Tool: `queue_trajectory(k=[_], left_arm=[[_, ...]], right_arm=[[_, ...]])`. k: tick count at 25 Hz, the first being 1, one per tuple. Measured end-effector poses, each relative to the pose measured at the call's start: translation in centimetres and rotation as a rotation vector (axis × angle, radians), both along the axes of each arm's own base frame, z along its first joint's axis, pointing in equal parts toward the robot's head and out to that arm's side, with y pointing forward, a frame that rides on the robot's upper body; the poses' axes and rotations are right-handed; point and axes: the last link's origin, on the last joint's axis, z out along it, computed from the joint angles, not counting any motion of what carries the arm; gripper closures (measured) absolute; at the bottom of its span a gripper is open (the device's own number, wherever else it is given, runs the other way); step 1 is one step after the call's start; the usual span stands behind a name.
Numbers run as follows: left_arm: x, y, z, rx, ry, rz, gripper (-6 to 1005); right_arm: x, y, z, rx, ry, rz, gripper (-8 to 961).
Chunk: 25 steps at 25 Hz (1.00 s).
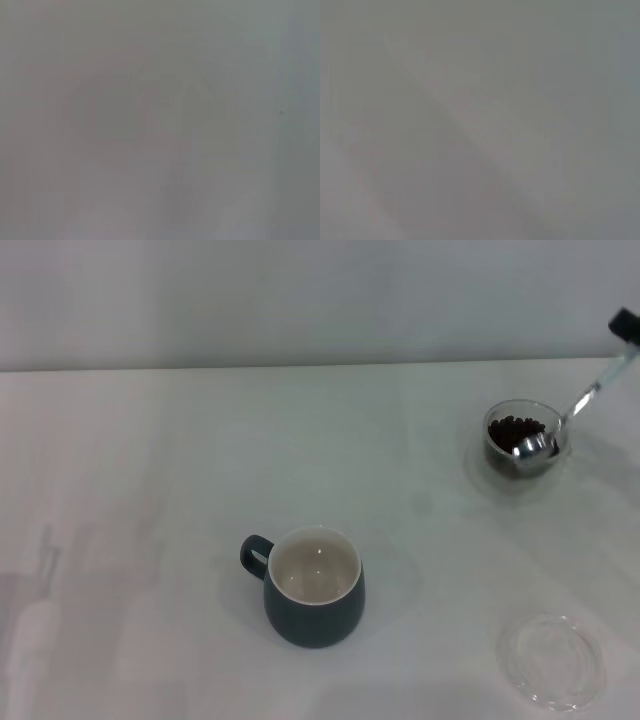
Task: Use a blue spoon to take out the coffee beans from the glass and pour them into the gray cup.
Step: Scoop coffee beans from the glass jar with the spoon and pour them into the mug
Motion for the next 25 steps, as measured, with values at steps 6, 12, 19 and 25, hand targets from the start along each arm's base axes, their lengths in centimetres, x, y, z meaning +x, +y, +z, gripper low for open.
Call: queue_trajectory(k=[6,12,19,25], left_arm=[[-0.3,-0.3,0.0,0.002,-0.002,0.012,269],[-0.2,-0.3,-0.1,0.001,-0.005,0.012,268],[-0.1,-0.3,-0.1,0.001,-0.008,0.01,269],[-0.1,-0.3,-0.1,-0.001,-0.008,0.009,269]], right_arm=[[-1.3,2.7,1.0,0.095,-0.097,0.026,789],[-1.0,3.6,1.1,0.167,-0.228,0.01,787],[-1.4,3.5,-0.4,0.214,-0.389,0.075,784],[-1.6,3.4,-1.3,0.238,-0.486,0.117,781]])
